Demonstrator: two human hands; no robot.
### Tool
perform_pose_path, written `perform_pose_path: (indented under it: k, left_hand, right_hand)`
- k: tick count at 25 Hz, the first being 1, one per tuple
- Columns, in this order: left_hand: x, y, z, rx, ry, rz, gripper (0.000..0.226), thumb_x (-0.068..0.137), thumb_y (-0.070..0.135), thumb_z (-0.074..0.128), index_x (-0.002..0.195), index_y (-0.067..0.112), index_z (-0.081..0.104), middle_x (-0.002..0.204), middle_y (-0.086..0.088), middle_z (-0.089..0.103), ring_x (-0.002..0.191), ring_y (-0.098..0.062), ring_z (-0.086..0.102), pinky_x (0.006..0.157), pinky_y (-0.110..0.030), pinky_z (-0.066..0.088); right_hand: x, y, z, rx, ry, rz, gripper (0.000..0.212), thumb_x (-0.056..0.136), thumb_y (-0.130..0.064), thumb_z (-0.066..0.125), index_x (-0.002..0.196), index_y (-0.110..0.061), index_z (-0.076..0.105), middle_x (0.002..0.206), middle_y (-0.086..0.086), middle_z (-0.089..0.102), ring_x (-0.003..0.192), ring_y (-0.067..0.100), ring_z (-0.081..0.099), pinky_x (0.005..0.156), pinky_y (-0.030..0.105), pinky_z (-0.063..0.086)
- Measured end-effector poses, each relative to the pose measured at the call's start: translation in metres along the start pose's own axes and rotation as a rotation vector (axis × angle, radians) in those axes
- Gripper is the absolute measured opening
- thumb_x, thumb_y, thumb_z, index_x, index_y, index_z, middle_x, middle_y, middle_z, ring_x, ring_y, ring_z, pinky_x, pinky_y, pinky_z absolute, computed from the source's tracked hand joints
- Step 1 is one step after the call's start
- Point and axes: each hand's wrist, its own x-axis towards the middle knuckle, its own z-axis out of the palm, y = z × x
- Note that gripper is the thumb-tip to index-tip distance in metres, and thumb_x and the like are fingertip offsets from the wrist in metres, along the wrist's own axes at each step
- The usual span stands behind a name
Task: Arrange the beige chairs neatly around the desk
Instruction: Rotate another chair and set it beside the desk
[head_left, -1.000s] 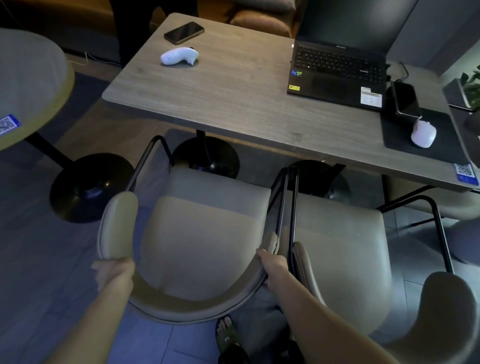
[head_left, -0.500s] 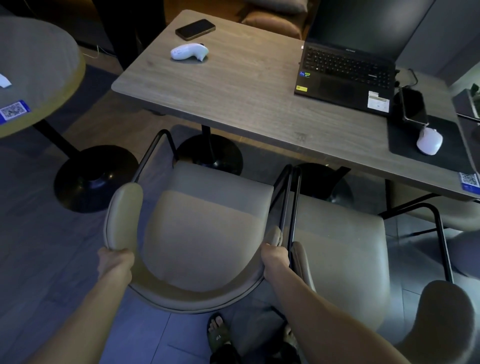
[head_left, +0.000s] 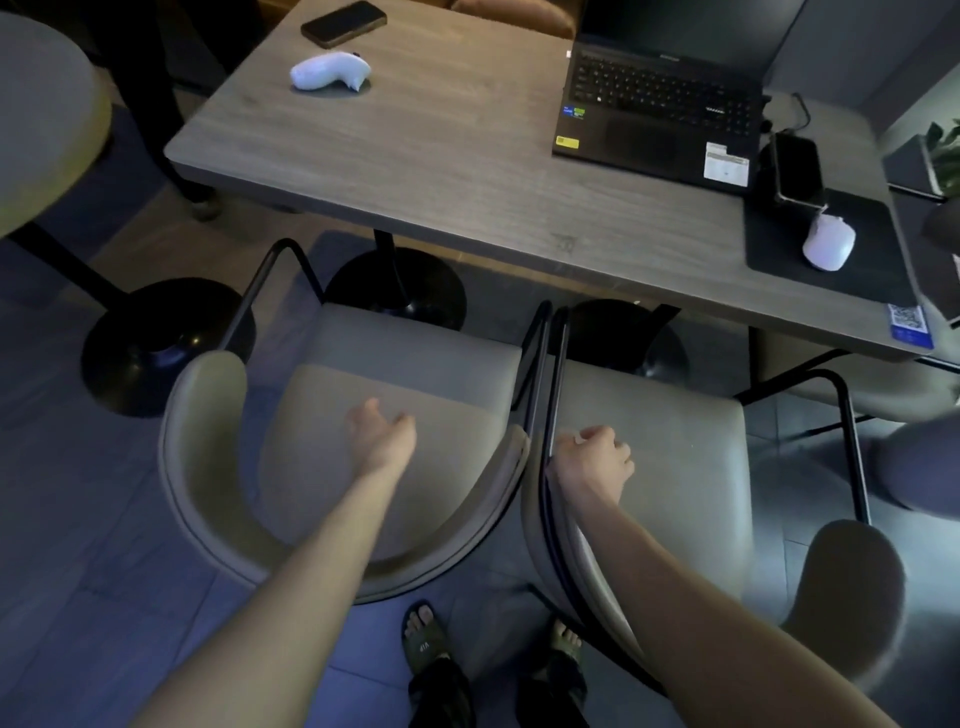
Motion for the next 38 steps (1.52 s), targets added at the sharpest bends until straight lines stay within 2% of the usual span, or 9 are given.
perform_pose_path:
  k: [2, 4, 8, 12, 15, 20, 25, 36, 38]
  left_hand:
    - [-0.017, 0.014, 0.039, -0.074, -0.238, 0.056, 0.056, 0.096, 0.033, 0.053, 0.145, 0.012, 0.041, 0.151, -0.012, 0.041, 0.136, -0.028, 0.043, 0.111, -0.034, 0.034]
    - [-0.032, 0.02, 0.069, -0.094, -0.425, 0.059, 0.065, 0.094, 0.051, 0.051, 0.149, 0.02, 0.037, 0.154, -0.003, 0.039, 0.139, -0.023, 0.04, 0.112, -0.034, 0.032]
    - [-0.035, 0.017, 0.104, 0.005, -0.574, 0.09, 0.086, 0.083, 0.07, 0.051, 0.154, 0.031, 0.023, 0.159, 0.004, 0.031, 0.145, -0.02, 0.032, 0.115, -0.036, 0.027]
    - [-0.026, 0.014, 0.116, 0.005, -0.608, 0.103, 0.087, 0.082, 0.052, 0.067, 0.154, 0.033, 0.023, 0.155, 0.004, 0.038, 0.142, -0.017, 0.036, 0.114, -0.031, 0.029]
    - [-0.025, 0.013, 0.115, -0.023, -0.625, 0.112, 0.08, 0.087, 0.043, 0.065, 0.154, 0.033, 0.024, 0.155, 0.003, 0.037, 0.141, -0.016, 0.036, 0.115, -0.031, 0.028]
    - [-0.033, 0.012, 0.116, -0.014, -0.632, 0.11, 0.074, 0.09, 0.045, 0.06, 0.154, 0.035, 0.024, 0.156, 0.004, 0.036, 0.142, -0.017, 0.034, 0.115, -0.033, 0.028]
    - [-0.034, 0.01, 0.119, 0.014, -0.614, 0.11, 0.078, 0.088, 0.057, 0.057, 0.154, 0.036, 0.022, 0.156, 0.005, 0.037, 0.143, -0.018, 0.034, 0.116, -0.036, 0.028]
    - [-0.031, 0.009, 0.126, 0.06, -0.574, 0.12, 0.074, 0.091, 0.057, 0.052, 0.155, 0.033, 0.021, 0.156, 0.002, 0.037, 0.143, -0.021, 0.034, 0.116, -0.038, 0.027]
    - [-0.031, 0.01, 0.129, 0.086, -0.548, 0.108, 0.073, 0.09, 0.058, 0.051, 0.153, 0.031, 0.027, 0.152, 0.001, 0.042, 0.14, -0.023, 0.039, 0.115, -0.039, 0.03]
  right_hand:
    - [0.011, 0.02, 0.0, -0.002, -0.091, 0.025, 0.056, 0.096, -0.04, 0.051, 0.141, -0.01, 0.043, 0.146, 0.017, 0.041, 0.136, 0.037, 0.035, 0.106, 0.043, 0.034]
    - [0.02, 0.04, 0.009, 0.052, -0.264, 0.044, 0.071, 0.094, -0.051, 0.053, 0.15, -0.012, 0.035, 0.151, 0.016, 0.042, 0.138, 0.035, 0.04, 0.109, 0.039, 0.034]
    - [0.028, 0.052, 0.023, 0.152, -0.477, 0.027, 0.071, 0.094, -0.049, 0.055, 0.155, -0.019, 0.033, 0.155, 0.006, 0.042, 0.141, 0.027, 0.041, 0.111, 0.033, 0.032]
    - [0.032, 0.051, 0.024, 0.1, -0.436, 0.014, 0.058, 0.094, -0.045, 0.051, 0.149, -0.029, 0.043, 0.147, 0.005, 0.052, 0.134, 0.029, 0.048, 0.109, 0.035, 0.038]
    - [0.024, 0.049, 0.023, 0.079, -0.4, 0.03, 0.054, 0.093, -0.047, 0.049, 0.146, -0.036, 0.046, 0.143, 0.005, 0.056, 0.13, 0.031, 0.051, 0.107, 0.035, 0.04]
    - [0.023, 0.047, 0.025, 0.067, -0.369, 0.039, 0.054, 0.091, -0.047, 0.048, 0.144, -0.039, 0.048, 0.14, 0.006, 0.059, 0.127, 0.033, 0.053, 0.107, 0.036, 0.041]
    - [0.022, 0.047, 0.024, 0.063, -0.368, 0.052, 0.055, 0.091, -0.048, 0.046, 0.145, -0.039, 0.048, 0.14, 0.006, 0.059, 0.127, 0.033, 0.053, 0.106, 0.037, 0.04]
    - [0.02, 0.047, 0.027, 0.107, -0.353, 0.088, 0.056, 0.089, -0.049, 0.046, 0.144, -0.039, 0.048, 0.138, 0.005, 0.06, 0.125, 0.031, 0.054, 0.104, 0.036, 0.04]
    - [0.02, 0.048, 0.028, 0.107, -0.351, 0.085, 0.056, 0.088, -0.05, 0.044, 0.143, -0.038, 0.049, 0.136, 0.005, 0.061, 0.123, 0.032, 0.055, 0.103, 0.036, 0.042]
